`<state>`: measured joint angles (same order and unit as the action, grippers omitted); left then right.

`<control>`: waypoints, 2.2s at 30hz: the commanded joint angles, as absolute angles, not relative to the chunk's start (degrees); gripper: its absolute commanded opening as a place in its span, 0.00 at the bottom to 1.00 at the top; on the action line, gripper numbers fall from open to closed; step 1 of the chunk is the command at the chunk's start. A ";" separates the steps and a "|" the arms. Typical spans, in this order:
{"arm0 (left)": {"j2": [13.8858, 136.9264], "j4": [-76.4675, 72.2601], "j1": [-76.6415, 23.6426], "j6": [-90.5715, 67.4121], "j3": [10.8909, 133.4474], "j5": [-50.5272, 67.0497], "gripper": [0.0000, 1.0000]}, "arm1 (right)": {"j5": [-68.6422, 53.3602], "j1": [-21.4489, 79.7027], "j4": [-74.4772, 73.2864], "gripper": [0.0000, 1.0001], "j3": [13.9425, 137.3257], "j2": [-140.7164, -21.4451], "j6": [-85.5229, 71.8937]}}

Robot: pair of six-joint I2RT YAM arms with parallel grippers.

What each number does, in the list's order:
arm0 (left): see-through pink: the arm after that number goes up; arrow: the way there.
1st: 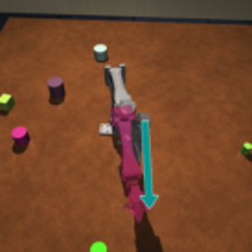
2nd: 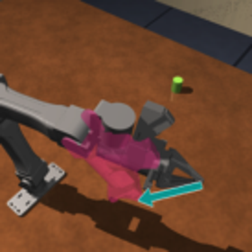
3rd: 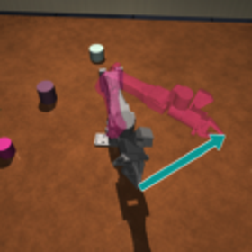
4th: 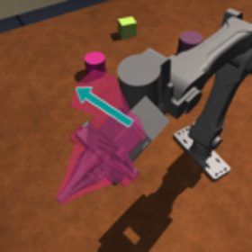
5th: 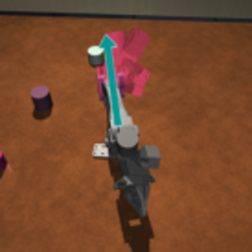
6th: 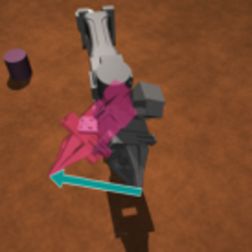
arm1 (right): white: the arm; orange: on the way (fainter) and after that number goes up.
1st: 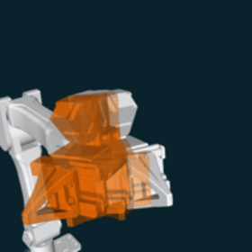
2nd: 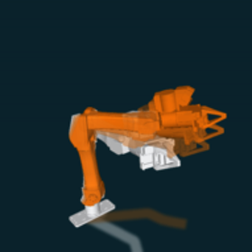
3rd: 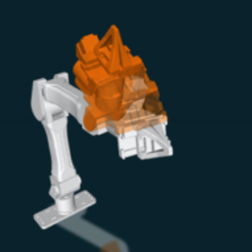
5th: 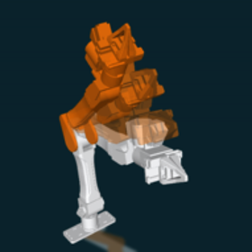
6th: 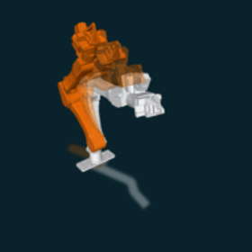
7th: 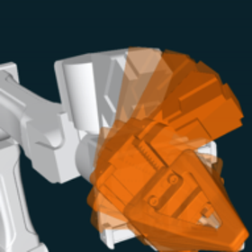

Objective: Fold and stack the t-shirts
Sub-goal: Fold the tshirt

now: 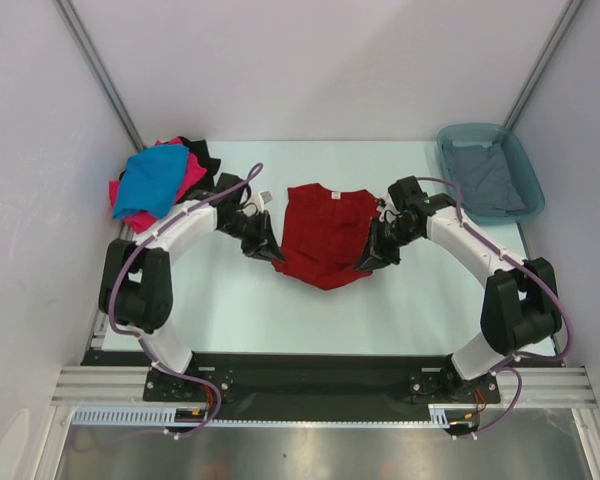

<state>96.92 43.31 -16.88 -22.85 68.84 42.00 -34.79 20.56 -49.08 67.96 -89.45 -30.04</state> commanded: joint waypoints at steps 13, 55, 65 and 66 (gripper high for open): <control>111.70 44.12 -15.56 -23.02 91.31 42.89 0.15 | -29.44 16.71 -44.82 0.00 91.04 -108.08 -30.85; 139.39 26.30 -11.34 -40.69 120.49 51.50 0.58 | -33.66 2.99 -38.50 0.16 114.96 -133.33 -30.67; 138.17 25.05 -7.04 -40.44 124.72 48.52 1.00 | -28.22 1.23 -35.51 0.50 117.50 -132.46 -27.78; 137.12 25.31 -6.86 -39.99 124.63 48.34 1.00 | -27.08 1.14 -35.77 0.51 117.86 -131.93 -27.51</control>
<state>139.98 25.89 -8.25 -40.84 122.61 49.01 -30.11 1.72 -37.93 113.71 -133.62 -29.67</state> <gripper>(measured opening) 0.971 0.504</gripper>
